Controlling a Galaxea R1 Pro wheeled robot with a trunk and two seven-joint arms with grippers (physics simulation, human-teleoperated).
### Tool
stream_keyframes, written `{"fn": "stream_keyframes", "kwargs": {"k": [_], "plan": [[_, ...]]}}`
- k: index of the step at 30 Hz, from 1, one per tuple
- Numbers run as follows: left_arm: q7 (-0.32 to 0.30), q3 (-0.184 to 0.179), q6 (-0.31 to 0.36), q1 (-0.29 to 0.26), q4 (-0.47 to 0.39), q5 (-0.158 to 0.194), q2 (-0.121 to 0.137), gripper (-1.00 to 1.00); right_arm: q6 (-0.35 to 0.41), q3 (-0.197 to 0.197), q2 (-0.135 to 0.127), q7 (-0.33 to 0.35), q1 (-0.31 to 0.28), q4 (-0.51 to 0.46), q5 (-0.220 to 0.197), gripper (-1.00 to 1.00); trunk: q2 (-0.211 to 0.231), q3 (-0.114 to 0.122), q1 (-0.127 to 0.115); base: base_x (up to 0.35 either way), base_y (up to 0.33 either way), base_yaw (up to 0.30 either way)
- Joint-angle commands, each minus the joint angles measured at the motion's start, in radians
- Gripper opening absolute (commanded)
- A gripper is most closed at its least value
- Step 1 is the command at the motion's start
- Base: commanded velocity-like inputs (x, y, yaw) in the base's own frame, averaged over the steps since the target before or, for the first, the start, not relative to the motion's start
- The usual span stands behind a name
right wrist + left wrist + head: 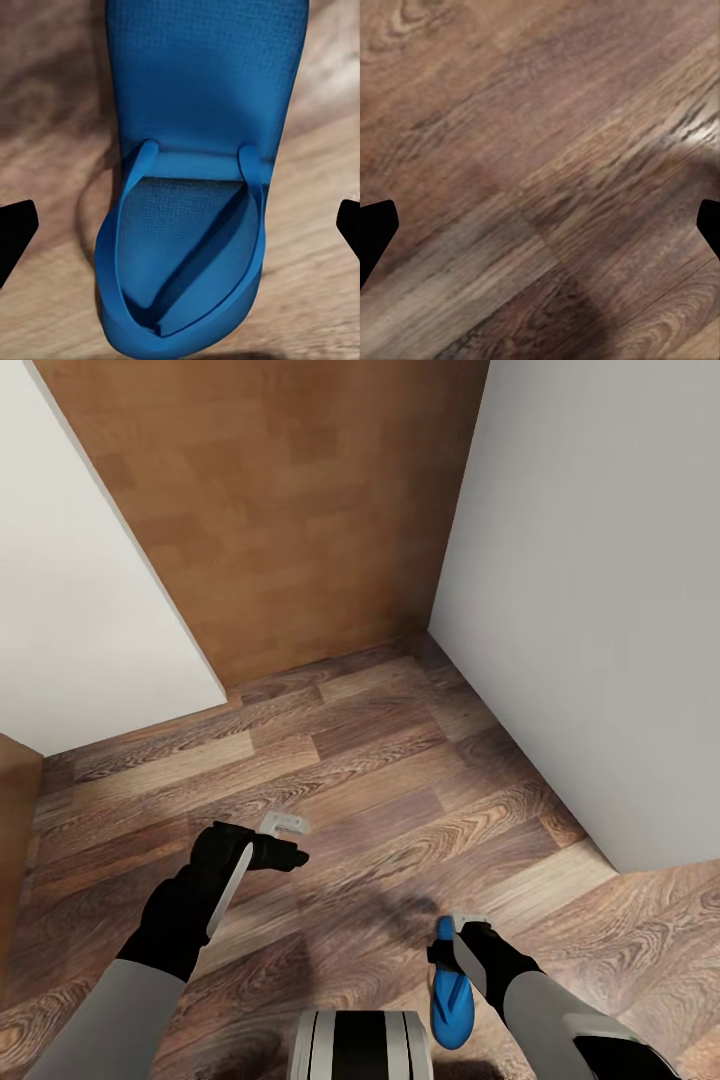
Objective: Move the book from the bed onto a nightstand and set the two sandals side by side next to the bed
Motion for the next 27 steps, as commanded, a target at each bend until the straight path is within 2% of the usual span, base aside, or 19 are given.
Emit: {"fn": "stream_keyframes", "kwargs": {"k": [1, 27], "plan": [[-0.004, 0.000, 0.004, 0.000, -0.001, -0.003, 0.000, 1.00, 0.004, -0.008, 0.001, -0.004, 0.000, -0.002, 0.000, 1.00, -0.001, -0.005, 0.000, 0.000, 0.000, 0.000], [-0.006, 0.000, 0.004, 0.000, -0.008, -0.004, 0.000, 1.00, 0.004, -0.008, 0.000, -0.003, 0.000, -0.002, -0.001, 1.00, -0.001, -0.008, 0.001, 0.000, 0.000, 0.000]]}}
